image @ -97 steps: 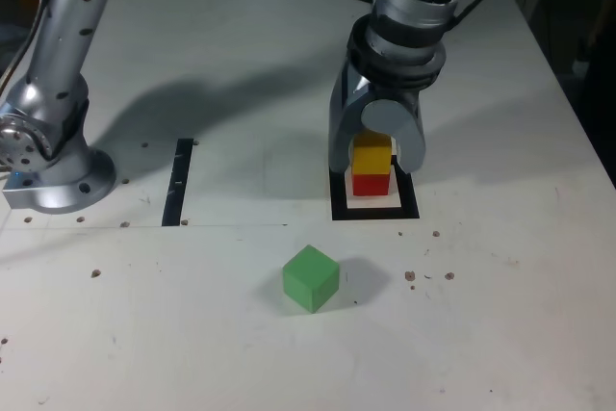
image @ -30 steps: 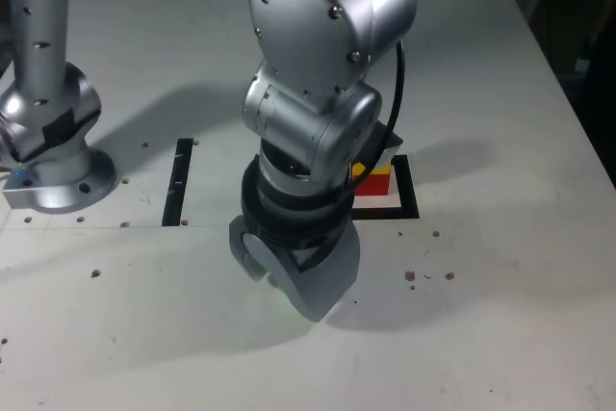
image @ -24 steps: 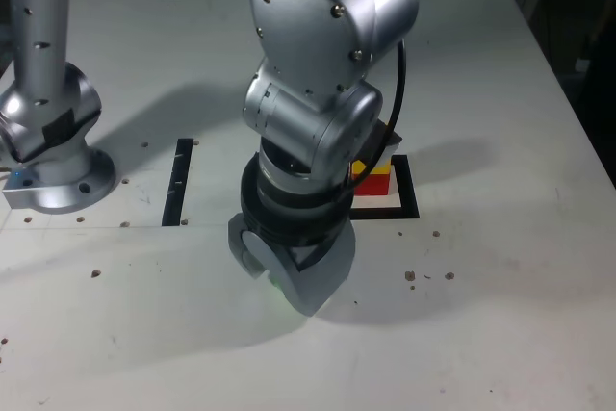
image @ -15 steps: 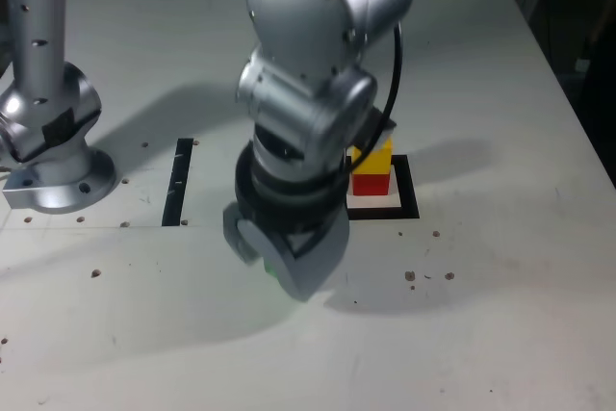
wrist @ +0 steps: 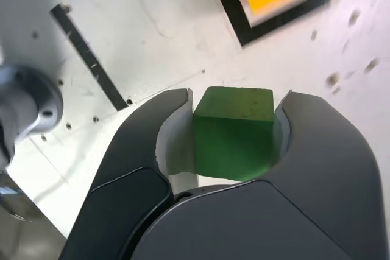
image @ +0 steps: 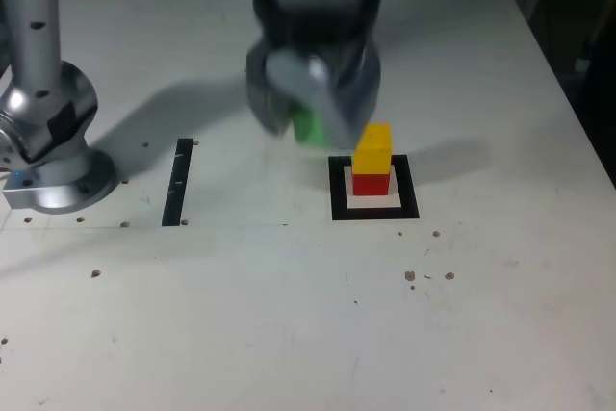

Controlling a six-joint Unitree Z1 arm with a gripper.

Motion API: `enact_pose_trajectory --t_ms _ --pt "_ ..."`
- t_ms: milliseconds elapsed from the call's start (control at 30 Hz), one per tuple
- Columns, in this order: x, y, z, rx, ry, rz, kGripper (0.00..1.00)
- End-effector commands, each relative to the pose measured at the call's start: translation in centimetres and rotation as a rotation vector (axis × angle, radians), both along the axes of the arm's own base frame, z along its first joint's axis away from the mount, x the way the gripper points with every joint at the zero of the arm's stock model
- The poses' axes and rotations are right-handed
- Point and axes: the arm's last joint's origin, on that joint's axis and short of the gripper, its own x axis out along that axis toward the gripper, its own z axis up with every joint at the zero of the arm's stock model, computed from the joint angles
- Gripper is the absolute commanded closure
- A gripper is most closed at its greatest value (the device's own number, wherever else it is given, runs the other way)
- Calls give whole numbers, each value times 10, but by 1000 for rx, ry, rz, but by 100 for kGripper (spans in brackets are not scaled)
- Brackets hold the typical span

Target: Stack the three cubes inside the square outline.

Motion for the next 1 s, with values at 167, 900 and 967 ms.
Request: enact_pose_trajectory --t_ms 167,900,967 --pt "17 67 -12 39 49 215 84" --pt "57 68 -48 -14 99 316 84" --pt "60 67 -49 -20 99 314 84"
